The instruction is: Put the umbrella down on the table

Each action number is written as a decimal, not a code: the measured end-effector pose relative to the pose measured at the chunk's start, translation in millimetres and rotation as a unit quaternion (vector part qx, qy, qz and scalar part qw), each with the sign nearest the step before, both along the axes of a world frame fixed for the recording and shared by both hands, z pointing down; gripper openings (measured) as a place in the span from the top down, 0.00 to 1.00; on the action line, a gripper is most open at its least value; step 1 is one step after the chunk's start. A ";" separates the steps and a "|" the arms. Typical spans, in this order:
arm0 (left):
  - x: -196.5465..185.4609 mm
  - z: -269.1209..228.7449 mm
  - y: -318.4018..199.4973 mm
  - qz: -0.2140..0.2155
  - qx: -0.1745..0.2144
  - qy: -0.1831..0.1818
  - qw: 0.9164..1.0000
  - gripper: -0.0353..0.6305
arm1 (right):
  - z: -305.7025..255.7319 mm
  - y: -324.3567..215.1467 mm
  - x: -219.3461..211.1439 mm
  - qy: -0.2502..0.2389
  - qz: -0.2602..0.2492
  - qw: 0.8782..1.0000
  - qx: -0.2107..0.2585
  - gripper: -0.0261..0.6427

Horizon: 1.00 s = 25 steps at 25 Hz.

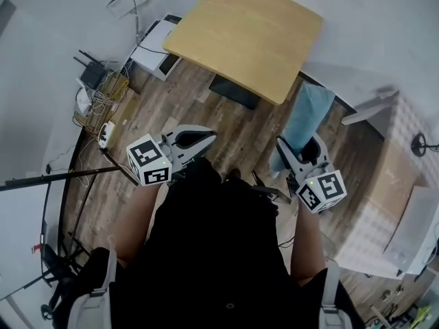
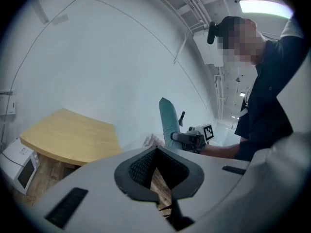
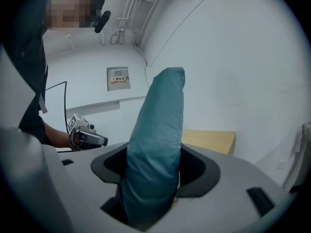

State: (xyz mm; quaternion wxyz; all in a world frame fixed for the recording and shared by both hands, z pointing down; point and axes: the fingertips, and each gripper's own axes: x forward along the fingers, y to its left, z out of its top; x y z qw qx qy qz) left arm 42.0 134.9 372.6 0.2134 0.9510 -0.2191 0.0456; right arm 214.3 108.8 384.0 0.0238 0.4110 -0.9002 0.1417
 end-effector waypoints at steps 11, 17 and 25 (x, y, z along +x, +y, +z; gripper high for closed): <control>9.8 -0.5 -68.7 0.015 0.002 0.020 1.000 0.93 | 14.1 -50.5 17.6 0.008 0.028 0.999 -0.025 0.52; -2.0 -1.4 -124.2 0.040 0.004 0.031 0.999 0.93 | -0.2 -102.2 7.1 0.025 0.052 0.998 -0.021 0.52; -34.5 -1.5 -211.4 0.060 0.016 0.038 0.997 0.93 | -21.2 -172.4 -21.8 0.024 0.082 0.996 -0.010 0.52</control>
